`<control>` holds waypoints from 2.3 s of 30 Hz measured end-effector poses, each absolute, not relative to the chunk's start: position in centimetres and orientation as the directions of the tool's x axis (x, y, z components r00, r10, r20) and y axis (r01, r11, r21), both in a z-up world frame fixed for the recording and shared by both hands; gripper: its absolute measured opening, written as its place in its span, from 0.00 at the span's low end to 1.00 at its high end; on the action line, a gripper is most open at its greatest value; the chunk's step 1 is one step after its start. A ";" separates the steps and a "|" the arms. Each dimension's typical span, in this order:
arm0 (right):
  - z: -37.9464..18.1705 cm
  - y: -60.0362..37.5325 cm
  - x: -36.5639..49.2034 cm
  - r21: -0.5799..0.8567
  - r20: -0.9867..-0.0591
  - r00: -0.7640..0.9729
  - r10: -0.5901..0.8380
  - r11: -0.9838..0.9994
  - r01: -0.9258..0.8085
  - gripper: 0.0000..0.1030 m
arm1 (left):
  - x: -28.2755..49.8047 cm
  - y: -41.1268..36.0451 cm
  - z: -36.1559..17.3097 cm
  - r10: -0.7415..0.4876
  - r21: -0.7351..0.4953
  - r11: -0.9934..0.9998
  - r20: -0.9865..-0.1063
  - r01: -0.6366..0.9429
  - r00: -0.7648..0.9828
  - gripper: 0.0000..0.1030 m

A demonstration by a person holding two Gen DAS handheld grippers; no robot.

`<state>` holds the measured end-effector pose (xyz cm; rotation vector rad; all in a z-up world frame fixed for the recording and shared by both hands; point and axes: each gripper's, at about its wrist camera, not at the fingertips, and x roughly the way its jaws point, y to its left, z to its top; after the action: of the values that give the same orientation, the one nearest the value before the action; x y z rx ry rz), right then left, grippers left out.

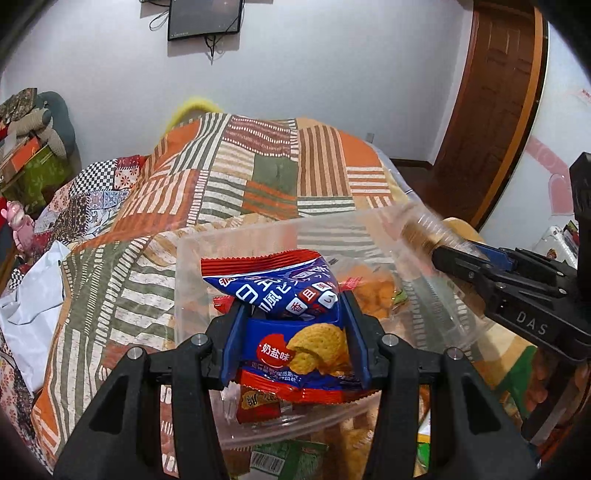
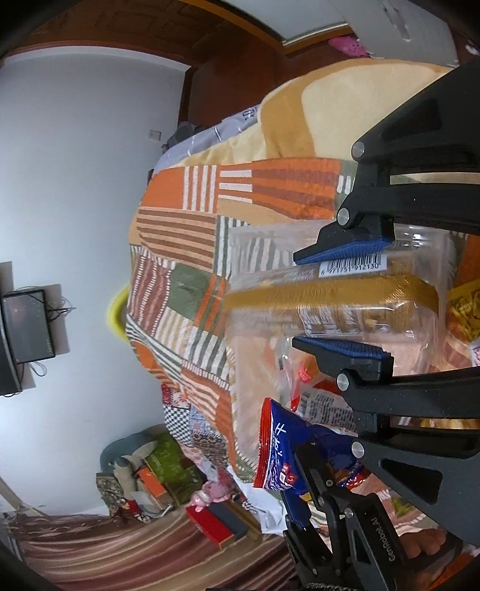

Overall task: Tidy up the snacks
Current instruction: 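Lower the blue bag into the box with the left while the right releases the biscuit pack, then grasp the green jelly cup with the left while the right grasps the orange-wrapped bread pack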

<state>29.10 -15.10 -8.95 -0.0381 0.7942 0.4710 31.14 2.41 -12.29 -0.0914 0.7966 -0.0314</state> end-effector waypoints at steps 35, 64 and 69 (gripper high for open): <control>-5.1 -20.7 20.6 0.107 -0.655 0.649 0.387 0.898 -0.428 0.71 | 19.9 5.6 -8.5 -0.034 -0.072 0.997 -0.702 -0.023 0.712 0.83; -15.5 -24.3 14.8 0.119 -0.830 0.477 0.288 0.928 -0.353 0.49 | 17.2 5.8 -18.1 0.002 -0.063 0.993 -0.837 -0.099 0.547 0.83; -15.3 -24.7 15.0 0.135 -0.824 0.478 0.305 0.924 -0.358 0.37 | 18.6 5.8 -19.2 0.002 -0.068 0.991 -0.848 -0.113 0.530 0.83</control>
<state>14.99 -24.75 -15.33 -0.0585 0.9934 0.4049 18.58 5.77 -19.20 -0.1195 1.0110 0.0691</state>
